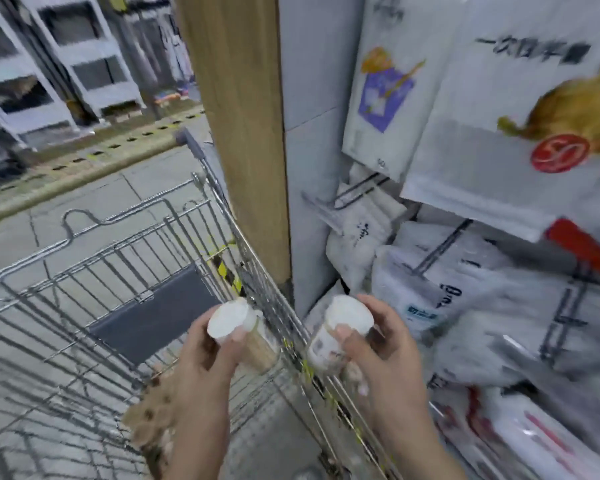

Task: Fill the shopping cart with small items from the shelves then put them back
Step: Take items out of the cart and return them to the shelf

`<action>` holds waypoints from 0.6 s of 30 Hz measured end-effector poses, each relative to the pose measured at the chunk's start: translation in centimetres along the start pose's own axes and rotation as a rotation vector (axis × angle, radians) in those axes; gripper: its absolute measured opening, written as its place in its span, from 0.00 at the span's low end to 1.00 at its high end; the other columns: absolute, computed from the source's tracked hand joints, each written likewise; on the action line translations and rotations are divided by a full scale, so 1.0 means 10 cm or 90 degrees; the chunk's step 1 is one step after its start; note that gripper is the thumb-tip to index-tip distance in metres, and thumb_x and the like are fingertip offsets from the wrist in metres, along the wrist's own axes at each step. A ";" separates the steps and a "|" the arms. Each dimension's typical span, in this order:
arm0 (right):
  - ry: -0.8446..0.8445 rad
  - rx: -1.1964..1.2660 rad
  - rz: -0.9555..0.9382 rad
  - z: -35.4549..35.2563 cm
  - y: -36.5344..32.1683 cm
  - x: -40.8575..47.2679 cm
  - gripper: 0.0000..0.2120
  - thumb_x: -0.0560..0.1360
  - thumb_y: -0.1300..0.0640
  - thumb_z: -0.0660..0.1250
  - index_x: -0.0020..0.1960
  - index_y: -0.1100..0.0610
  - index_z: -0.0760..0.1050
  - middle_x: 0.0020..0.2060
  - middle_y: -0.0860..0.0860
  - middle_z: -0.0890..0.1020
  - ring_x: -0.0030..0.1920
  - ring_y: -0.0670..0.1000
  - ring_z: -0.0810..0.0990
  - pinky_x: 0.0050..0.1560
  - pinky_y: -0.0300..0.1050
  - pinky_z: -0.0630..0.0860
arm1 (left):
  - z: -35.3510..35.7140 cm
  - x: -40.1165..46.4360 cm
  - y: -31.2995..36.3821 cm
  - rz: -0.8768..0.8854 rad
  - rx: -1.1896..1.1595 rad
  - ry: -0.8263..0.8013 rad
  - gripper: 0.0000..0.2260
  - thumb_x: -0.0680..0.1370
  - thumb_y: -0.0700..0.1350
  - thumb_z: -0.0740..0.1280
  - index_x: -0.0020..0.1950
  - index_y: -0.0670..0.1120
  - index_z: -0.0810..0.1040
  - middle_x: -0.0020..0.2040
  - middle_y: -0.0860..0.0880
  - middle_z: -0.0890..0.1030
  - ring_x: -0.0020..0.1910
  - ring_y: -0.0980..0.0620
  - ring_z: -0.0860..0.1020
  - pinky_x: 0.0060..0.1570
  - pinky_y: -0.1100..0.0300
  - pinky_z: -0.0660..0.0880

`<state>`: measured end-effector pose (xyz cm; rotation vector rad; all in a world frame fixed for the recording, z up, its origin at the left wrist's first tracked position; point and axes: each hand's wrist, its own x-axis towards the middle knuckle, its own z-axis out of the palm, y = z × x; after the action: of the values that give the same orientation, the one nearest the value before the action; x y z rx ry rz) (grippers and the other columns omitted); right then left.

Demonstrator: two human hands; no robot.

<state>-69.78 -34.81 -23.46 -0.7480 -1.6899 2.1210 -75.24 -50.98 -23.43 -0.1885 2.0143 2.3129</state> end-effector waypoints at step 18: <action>0.504 -0.033 -0.113 -3.70 -1.25 -3.87 0.14 0.66 0.47 0.70 0.52 0.44 0.79 0.47 0.45 0.83 0.45 0.43 0.81 0.44 0.42 0.75 | 1.84 -3.92 0.54 -0.110 0.013 -0.546 0.16 0.63 0.53 0.77 0.48 0.56 0.82 0.48 0.51 0.84 0.50 0.48 0.80 0.50 0.49 0.73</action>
<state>-17.70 -23.77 -9.68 -1.1954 -1.3002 1.3765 -37.99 -32.42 -10.24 0.5209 1.4945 1.7918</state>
